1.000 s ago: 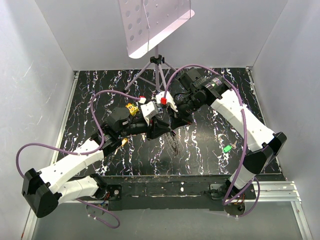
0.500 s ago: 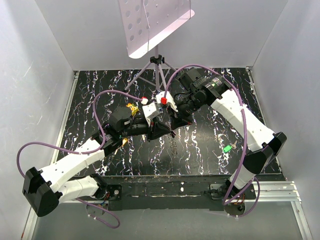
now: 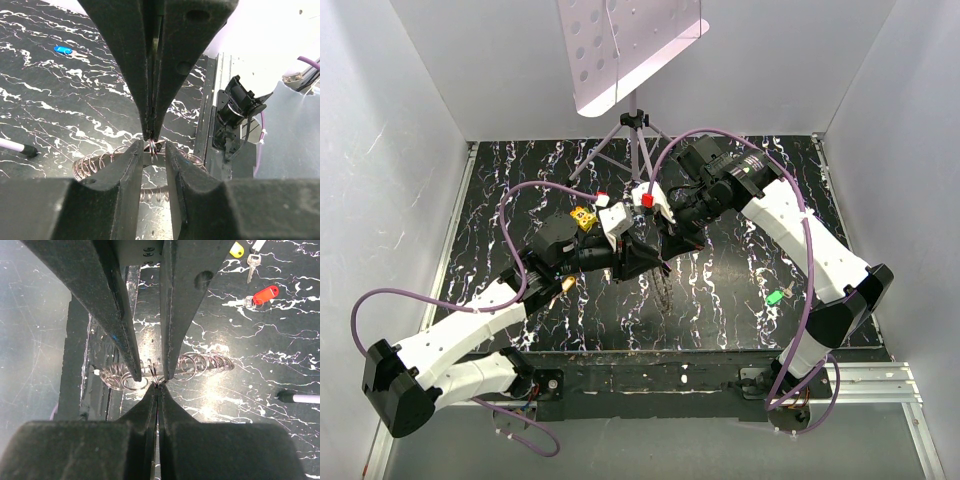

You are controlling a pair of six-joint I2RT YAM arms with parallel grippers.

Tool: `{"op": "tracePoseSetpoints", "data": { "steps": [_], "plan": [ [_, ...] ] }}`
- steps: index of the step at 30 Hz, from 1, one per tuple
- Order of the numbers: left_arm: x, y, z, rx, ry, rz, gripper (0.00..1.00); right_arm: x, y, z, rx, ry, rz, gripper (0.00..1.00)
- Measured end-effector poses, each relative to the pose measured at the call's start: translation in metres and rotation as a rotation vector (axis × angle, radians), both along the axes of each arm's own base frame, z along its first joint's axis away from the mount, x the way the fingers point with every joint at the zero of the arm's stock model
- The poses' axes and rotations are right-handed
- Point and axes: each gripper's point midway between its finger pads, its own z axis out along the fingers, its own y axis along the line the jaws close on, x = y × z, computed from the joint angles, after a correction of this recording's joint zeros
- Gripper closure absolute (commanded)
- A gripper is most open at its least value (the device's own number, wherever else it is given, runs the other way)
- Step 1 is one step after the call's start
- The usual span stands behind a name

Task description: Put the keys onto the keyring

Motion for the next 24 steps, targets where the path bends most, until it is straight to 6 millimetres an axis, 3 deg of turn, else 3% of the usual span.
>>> {"op": "tracePoseSetpoints", "data": {
  "steps": [13,18,24],
  "plan": [
    [0.0009,0.0004,-0.0028,0.007,0.012,0.007,0.82,-0.0016,0.0009,0.0010,0.007,0.008,0.003,0.99],
    [0.0017,-0.0007,-0.0056,0.012,0.023,0.008,0.99,-0.0020,0.0012,0.0013,0.009,0.011,0.004,0.99],
    [0.0016,-0.0007,-0.0059,0.013,0.024,0.007,1.00,-0.0023,0.0011,0.0013,0.008,0.014,0.002,0.99]
  ]
}}
